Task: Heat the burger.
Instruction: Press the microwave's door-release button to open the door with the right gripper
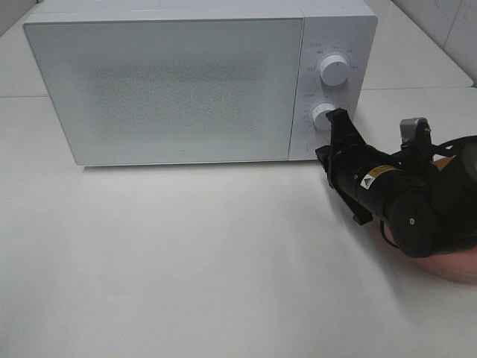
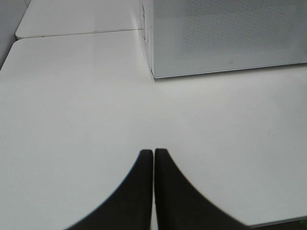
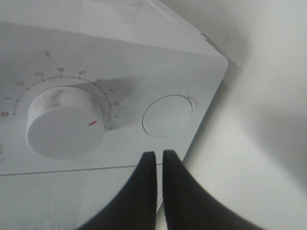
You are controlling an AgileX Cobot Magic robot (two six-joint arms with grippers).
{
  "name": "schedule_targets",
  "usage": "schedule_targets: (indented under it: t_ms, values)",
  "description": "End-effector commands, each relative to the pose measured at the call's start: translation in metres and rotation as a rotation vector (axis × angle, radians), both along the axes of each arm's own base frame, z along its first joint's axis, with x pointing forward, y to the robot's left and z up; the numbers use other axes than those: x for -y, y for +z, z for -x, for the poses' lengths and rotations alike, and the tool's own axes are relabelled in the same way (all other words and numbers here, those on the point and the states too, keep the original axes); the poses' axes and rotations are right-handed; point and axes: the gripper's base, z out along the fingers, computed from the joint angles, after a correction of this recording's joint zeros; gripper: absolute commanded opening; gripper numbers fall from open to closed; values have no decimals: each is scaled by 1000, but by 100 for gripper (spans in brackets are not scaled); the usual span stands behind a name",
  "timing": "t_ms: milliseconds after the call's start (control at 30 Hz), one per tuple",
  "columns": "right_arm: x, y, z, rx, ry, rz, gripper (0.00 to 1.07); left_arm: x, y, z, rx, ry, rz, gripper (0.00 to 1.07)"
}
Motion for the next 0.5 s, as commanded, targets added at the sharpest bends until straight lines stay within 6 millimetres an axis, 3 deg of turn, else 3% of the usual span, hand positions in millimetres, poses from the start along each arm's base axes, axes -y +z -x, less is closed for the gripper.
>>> schedule_targets:
  t_ms: [33, 500]
  values:
    - [-1, 5, -1, 16, 9, -3, 3, 0, 0, 2, 24, 4, 2, 0]
    - [-2, 2, -16, 37, -50, -5, 0, 0, 0, 2, 24, 4, 2, 0]
